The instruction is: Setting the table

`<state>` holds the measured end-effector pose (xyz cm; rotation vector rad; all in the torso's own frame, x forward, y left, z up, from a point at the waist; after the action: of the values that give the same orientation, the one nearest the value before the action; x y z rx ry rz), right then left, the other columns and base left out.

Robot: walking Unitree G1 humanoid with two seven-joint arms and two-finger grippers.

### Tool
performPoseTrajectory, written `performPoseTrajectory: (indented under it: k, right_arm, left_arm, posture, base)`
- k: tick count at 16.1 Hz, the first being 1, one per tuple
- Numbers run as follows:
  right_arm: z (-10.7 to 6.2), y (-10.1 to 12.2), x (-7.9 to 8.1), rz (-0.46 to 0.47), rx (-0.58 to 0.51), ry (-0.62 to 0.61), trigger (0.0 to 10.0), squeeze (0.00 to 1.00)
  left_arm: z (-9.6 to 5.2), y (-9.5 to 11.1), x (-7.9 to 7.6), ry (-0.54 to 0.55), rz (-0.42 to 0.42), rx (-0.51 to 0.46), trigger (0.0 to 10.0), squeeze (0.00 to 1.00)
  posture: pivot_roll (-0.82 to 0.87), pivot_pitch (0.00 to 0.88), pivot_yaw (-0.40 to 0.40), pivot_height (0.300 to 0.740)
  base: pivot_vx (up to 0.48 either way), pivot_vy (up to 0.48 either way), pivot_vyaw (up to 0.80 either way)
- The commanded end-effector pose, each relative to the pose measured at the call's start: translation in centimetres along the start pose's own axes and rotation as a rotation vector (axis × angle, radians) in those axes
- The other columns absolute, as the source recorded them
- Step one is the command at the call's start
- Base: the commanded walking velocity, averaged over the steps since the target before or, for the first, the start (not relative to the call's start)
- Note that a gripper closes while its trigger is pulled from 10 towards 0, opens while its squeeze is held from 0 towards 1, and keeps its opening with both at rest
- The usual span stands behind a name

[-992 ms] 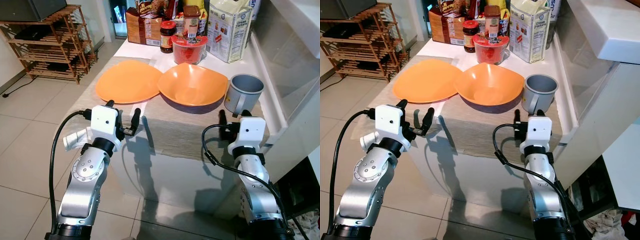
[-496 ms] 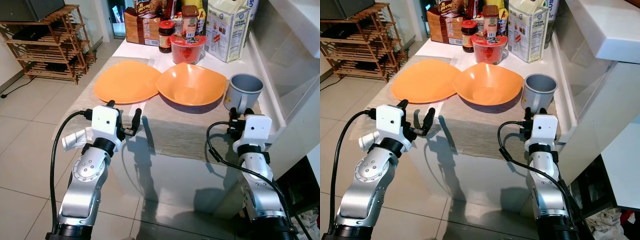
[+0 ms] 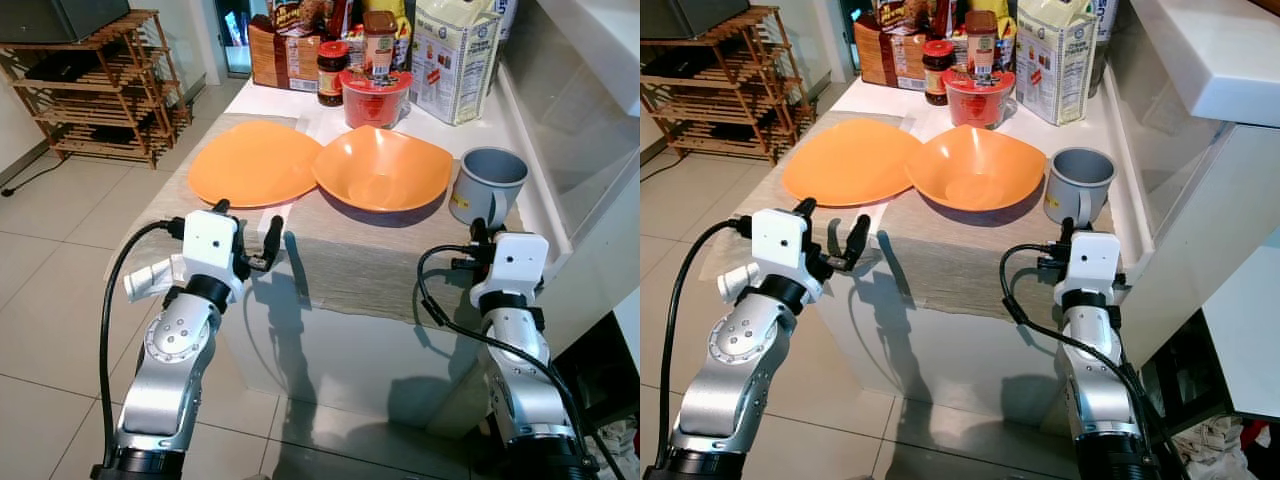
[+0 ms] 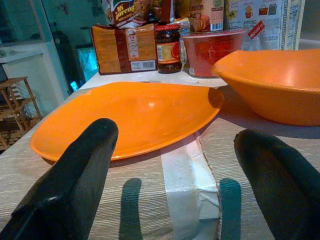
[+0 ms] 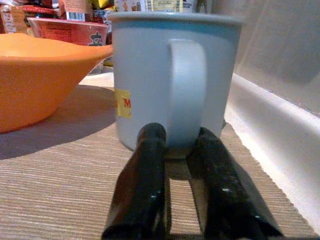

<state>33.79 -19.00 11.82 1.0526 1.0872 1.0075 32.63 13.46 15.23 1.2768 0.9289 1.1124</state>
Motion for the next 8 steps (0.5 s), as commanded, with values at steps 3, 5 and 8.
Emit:
performPoseTrajectory:
  k: [3,5,8]
  right_arm:
    - [0.0,0.2,-0.2,-0.014,-0.012,0.001,0.0,0.0]
    - [-0.4,0.4,-0.3,-0.033,-0.026,0.003,0.0,0.0]
    - [-0.9,1.5,-0.7,-0.07,-0.079,-0.005,0.0,0.0]
  left_arm:
    - [0.4,0.3,0.0,-0.007,0.019,-0.007,10.0,0.0]
    - [0.5,0.1,-0.2,-0.01,0.017,-0.004,10.0,0.0]
    - [0.6,0.0,-0.4,-0.016,0.016,-0.005,10.0,0.0]
  posture:
    - [0.0,0.003,0.045,0.74]
    - [-0.01,0.002,0.044,0.74]
    - [-0.01,0.003,0.045,0.74]
  base:
    - [0.0,0.0,0.0]
    - [0.0,0.0,0.0]
    - [0.0,0.0,0.0]
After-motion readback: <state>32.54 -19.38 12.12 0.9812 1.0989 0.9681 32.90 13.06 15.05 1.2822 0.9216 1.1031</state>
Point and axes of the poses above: a point about 5 cm out from each wrist's last joint towards the gripper, its own z axis pointing out of the wrist towards the gripper, its own y axis along the axis of the wrist's last joint, x = y × z, the point moved 5 cm from there along z, pointing out of the wrist towards the gripper, and after that the axes turned 3 degrees about -z, right-handed, at the moved point
